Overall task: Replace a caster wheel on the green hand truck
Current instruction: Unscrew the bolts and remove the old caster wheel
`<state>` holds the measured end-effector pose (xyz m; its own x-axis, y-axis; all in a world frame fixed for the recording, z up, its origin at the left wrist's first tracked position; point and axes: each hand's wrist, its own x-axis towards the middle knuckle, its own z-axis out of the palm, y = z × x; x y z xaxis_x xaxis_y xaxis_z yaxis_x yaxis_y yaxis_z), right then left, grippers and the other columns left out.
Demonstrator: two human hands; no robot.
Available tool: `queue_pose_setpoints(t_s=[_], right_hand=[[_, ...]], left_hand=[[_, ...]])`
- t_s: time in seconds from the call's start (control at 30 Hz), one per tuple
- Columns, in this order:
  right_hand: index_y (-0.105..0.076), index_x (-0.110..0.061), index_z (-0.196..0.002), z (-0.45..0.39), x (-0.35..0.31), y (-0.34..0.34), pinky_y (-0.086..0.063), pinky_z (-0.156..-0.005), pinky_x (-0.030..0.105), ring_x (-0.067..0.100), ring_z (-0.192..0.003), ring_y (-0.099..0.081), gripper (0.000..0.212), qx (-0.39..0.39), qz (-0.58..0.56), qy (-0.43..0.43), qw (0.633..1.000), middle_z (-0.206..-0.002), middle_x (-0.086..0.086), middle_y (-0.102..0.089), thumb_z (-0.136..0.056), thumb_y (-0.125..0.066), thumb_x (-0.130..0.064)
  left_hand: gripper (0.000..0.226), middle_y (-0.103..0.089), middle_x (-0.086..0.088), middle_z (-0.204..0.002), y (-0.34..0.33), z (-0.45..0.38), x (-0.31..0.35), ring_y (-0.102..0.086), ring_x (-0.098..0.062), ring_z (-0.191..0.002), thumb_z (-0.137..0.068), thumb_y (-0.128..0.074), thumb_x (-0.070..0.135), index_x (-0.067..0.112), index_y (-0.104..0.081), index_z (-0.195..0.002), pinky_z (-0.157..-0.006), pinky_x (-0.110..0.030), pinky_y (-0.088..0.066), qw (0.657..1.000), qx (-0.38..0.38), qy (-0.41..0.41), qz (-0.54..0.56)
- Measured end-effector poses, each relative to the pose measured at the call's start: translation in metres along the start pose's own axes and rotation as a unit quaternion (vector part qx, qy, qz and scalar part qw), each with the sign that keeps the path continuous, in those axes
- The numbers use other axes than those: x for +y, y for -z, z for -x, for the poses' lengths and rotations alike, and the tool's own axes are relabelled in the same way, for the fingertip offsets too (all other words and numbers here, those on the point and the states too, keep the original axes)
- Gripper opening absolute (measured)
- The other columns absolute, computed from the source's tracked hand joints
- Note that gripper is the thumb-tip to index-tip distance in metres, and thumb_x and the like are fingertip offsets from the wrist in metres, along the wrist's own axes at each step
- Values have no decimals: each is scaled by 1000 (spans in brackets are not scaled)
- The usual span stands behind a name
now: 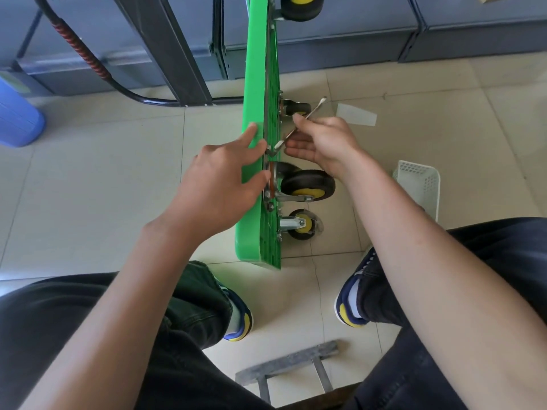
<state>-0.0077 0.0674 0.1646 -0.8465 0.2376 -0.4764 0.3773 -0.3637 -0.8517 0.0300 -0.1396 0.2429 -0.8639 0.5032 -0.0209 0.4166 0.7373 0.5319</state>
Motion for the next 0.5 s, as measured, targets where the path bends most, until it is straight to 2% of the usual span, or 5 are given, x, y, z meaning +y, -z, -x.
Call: queue_pose_setpoints(t_s=[0.1,0.23,0.5], right_hand=[[-61,1,-99,-11,-3,3,-62,-72,35,22,-68,-75,18,-27,5,-48,998,-67,8,-73,-97,-70,-15],[-62,0,-104,-21,-3,3,-62,-67,30,21,-67,-76,19,-53,19,-91,994,-67,8,-75,-97,-69,-16],[-60,-1,-110,-28,2,-5,-60,-60,26,15,-61,-74,20,-83,28,-126,988,-65,5,-73,-101,-64,-18]], left_hand=[[49,-35,13,-158,0,0,0,-70,-21,-84,-95,-68,27,22,-58,-142,-97,-42,-53,1000,1,-1,-2],[49,-35,11,-158,0,0,0,-70,-22,-78,-95,-68,26,21,-58,-142,-97,-39,-53,1000,-1,-3,0],[49,-35,14,-158,0,0,0,-70,-22,-87,-95,-68,27,23,-58,-142,-98,-44,-52,1000,-3,6,8]])
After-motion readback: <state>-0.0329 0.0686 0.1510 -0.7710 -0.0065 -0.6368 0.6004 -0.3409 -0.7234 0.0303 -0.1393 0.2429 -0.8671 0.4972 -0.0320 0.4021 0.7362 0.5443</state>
